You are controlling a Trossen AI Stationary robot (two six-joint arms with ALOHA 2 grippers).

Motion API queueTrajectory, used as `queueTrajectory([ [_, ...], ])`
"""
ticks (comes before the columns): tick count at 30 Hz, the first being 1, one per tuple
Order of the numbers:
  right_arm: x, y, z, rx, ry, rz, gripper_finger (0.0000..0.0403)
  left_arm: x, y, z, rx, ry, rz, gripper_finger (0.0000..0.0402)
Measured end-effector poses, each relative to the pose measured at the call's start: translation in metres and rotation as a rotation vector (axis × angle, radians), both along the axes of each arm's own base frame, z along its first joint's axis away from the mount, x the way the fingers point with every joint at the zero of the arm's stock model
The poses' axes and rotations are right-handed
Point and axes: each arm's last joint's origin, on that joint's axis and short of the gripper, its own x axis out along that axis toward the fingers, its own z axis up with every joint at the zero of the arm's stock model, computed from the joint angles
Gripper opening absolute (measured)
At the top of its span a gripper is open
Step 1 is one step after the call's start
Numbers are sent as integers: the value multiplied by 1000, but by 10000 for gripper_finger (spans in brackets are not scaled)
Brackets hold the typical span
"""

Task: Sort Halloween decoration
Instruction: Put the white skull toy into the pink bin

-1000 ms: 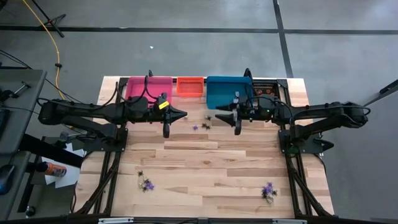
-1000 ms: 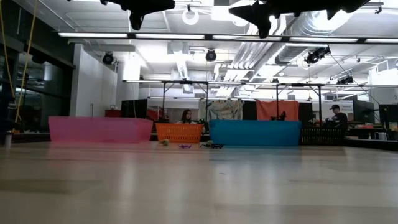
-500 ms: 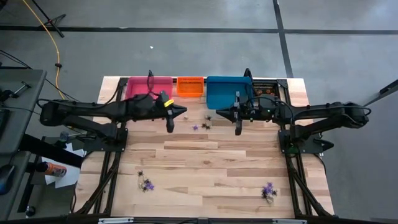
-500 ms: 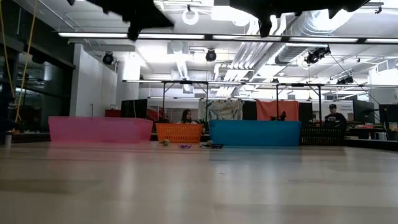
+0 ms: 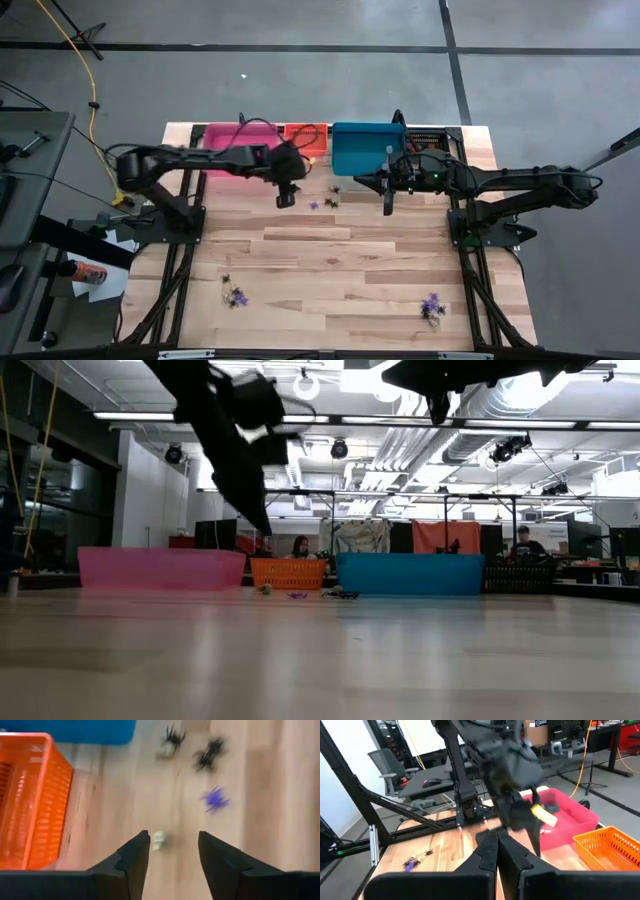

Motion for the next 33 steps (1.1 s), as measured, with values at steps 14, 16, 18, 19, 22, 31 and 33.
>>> queueTrajectory([
  [14,-1,0,-9,59,89,-7,0,18,23,-69,-40,137,-121,165],
  [16,-1,0,-10,59,89,-7,0,19,23,-73,-57,139,-123,165],
  [18,-1,0,-10,59,90,-7,0,19,23,-76,-74,138,-130,165],
  [19,-1,0,-10,59,90,-7,0,19,23,-77,-81,141,-131,164],
  [22,-1,0,-10,60,94,-7,0,19,23,-80,-88,152,-133,157],
  [31,-1,0,-12,62,116,-8,0,18,22,-81,-100,168,-137,71],
  [33,-1,0,-13,63,126,-8,0,18,22,-81,-100,173,-135,49],
])
